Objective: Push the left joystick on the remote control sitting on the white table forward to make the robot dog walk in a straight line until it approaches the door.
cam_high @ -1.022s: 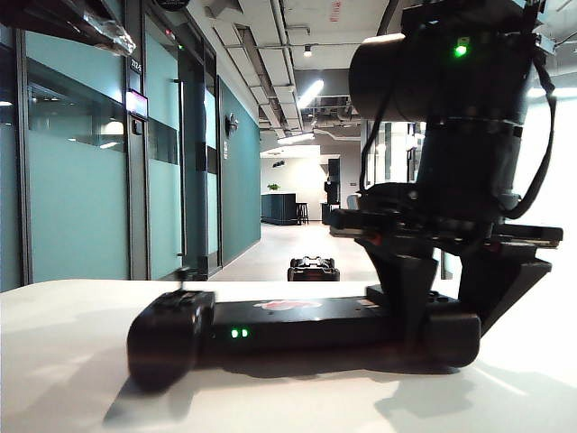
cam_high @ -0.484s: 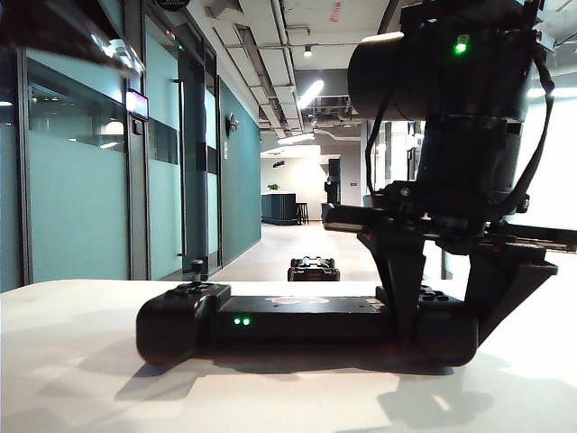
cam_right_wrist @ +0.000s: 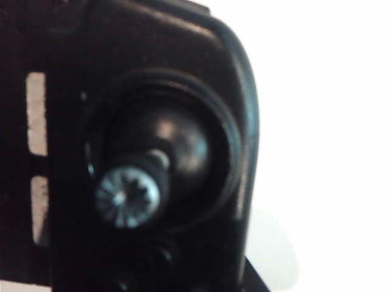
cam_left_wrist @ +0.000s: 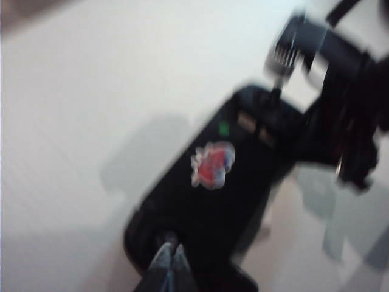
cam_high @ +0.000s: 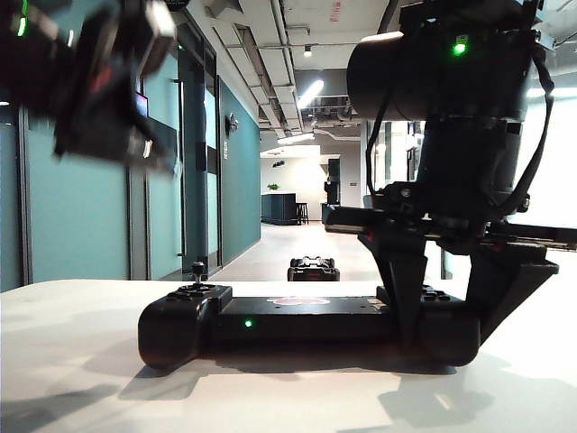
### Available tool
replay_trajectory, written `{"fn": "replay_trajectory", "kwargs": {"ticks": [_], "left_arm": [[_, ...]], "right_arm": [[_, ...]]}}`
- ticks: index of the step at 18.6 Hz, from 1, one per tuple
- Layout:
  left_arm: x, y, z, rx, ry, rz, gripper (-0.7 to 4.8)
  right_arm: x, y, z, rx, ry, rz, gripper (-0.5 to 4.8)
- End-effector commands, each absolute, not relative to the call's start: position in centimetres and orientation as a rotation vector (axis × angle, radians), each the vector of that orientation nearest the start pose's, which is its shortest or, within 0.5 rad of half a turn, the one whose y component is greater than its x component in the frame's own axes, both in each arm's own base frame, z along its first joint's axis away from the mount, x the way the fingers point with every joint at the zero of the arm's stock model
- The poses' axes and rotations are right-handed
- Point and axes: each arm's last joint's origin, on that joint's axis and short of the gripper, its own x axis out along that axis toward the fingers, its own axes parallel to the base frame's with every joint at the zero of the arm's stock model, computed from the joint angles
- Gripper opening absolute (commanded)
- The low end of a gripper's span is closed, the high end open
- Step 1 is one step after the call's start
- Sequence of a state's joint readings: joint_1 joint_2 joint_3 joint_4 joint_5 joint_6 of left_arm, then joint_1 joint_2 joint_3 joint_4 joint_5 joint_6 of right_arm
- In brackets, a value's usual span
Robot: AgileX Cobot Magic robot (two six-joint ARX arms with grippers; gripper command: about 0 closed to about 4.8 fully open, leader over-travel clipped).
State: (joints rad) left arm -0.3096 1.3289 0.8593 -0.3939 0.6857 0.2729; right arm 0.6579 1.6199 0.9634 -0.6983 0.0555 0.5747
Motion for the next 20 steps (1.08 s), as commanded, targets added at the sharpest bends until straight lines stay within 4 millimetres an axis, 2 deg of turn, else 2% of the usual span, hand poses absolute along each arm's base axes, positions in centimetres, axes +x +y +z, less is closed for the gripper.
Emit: {"fn": "replay_trajectory", "kwargs": {"ticks": [1,8,14,20], "left_arm": [[23.3,-9.6,20.8,0.028,0.724,-1.130,-0.05],[22.3,-11.2,18.5,0.064,0.649,-1.205,-0.06],[23.6,-11.7,16.3,0.060,0.671,-1.204,-0.06],[24.4,-12.0,15.3,0.067,0.659,-1.194,-0.06]], "right_arm": [[22.7,17.3,17.2,-0.012,1.339,0.146,2.38],[22.7,17.4,17.2,-0.012,1.338,0.148,2.39],[22.6,17.3,17.2,-0.007,1.355,0.141,2.39],[22.5,17.2,17.2,0.007,1.370,0.124,2.39]]}}
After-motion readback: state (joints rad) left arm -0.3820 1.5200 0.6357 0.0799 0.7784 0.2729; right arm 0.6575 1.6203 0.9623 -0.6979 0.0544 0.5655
